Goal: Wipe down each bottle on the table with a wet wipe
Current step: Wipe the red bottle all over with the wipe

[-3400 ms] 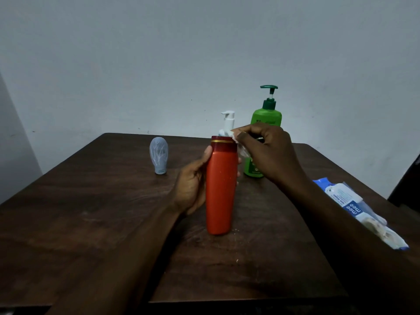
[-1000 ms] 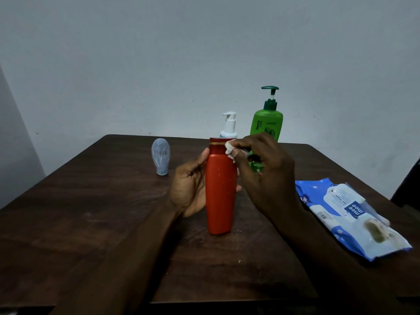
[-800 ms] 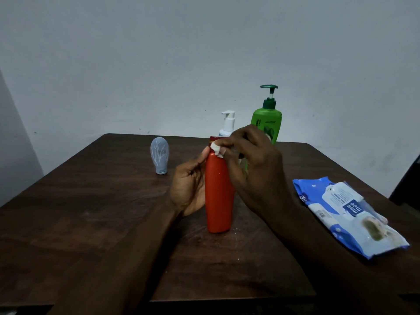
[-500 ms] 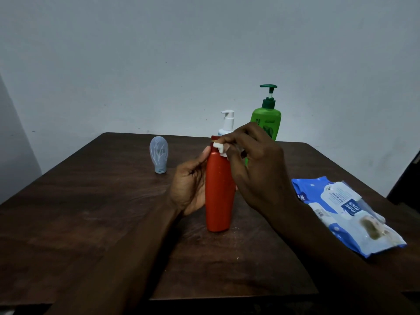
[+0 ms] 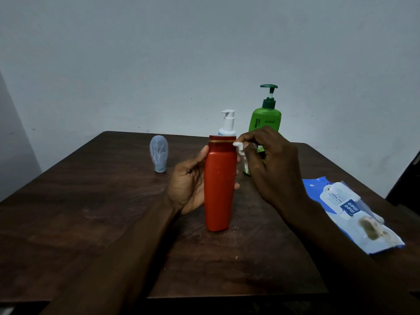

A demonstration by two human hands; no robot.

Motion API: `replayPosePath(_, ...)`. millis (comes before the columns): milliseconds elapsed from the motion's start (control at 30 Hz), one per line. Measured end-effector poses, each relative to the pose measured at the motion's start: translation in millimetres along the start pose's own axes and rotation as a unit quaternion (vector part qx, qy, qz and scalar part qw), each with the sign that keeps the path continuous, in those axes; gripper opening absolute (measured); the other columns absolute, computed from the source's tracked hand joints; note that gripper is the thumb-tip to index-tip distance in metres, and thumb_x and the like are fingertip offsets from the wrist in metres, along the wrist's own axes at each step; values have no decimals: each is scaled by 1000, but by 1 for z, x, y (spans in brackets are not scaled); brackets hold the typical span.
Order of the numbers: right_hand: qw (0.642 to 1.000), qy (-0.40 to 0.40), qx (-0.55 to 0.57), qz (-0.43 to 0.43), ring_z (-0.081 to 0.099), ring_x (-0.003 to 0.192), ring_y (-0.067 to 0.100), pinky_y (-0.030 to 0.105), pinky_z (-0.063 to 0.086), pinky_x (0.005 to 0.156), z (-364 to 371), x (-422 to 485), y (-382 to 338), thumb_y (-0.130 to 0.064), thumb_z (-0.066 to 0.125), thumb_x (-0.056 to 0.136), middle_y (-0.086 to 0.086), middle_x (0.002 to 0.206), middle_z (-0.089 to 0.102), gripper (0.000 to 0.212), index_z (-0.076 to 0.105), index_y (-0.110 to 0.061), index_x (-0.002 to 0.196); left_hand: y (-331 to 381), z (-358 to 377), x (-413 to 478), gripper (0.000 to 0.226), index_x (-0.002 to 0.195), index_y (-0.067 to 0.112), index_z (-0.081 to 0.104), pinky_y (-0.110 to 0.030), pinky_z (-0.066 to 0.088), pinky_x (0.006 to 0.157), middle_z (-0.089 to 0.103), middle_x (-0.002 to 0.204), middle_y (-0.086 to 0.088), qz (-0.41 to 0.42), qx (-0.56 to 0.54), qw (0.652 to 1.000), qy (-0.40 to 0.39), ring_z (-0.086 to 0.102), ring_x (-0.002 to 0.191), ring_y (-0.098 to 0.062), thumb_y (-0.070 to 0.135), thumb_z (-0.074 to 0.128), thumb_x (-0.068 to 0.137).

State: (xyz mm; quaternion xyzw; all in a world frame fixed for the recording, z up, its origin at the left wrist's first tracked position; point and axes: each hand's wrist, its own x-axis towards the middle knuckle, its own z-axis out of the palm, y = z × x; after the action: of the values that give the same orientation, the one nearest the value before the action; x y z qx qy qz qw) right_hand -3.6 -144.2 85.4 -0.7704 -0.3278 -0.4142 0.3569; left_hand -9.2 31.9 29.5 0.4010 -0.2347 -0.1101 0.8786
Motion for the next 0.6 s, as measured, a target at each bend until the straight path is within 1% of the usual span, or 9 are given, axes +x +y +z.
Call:
replayPosePath(67,1000,1,-1,6,61,90,11,22,48,80,0,-3,9,2,63,88,1,95,68,16,71,-10,95,0,0,0,59,133,13,65,-53,50,101,66,128,-19,-4,-1,1000,-6,66,113,-30,46,73,85)
replayPosePath(167,1000,8,13,25,61,90,6,11,45,78,3,-9,12,-2,64,92,0,96,69,14,72,-12,98,-1,1,1,58,131,13,67,-51,53,99,68,124,-18,-7,0,1000,3,68,111,-29,47,72,85)
replayPosePath(233,998,26,35,42,63,92,4,9,46,77,5,-12,9,-5,64,94,-2,97,71,13,73,-12,99,-1,2,1,52,128,14,69,-52,53,98,69,120,-17,-4,2,1000,15,68,109,-28,47,63,89)
replayPosePath(300,996,46,54,53,64,95,5,16,51,79,8,-15,4,-9,64,95,-2,100,71,13,73,-12,103,-1,3,1,50,125,15,71,-52,53,97,70,116,-16,1,7,1000,29,69,106,-28,47,53,91)
replayPosePath(400,996,59,54,33,66,96,8,26,55,81,12,-17,-2,-11,68,94,1,102,71,14,74,-9,107,-2,3,1,51,128,13,67,-52,55,94,70,117,-15,2,-16,999,35,70,104,-27,46,52,92)
replayPosePath(467,997,59,41,3,66,97,11,25,54,84,15,-17,-6,-10,71,92,5,103,71,18,74,-8,109,-2,2,2,52,133,13,61,-48,58,91,71,118,-14,4,-31,999,40,70,106,-26,45,51,93)
replayPosePath(500,997,60,36,-10,65,98,13,23,52,87,17,-17,-8,-9,71,91,7,104,70,20,74,-7,110,-2,1,2,53,135,12,59,-47,58,93,71,119,-14,4,-36,999,39,69,108,-26,44,52,94)
replayPosePath(567,998,57,28,-24,63,101,17,22,49,90,23,-18,-14,-7,70,90,11,107,67,24,73,-4,114,-3,1,2,51,133,10,63,-43,54,100,70,121,-14,5,-53,998,29,67,112,-25,43,51,96)
replayPosePath(600,998,48,22,-29,61,103,18,23,49,92,27,-20,-17,-7,69,90,12,109,64,27,72,-4,117,-3,1,2,49,128,9,67,-41,55,100,71,119,-14,6,-63,998,27,68,112,-25,42,47,98)
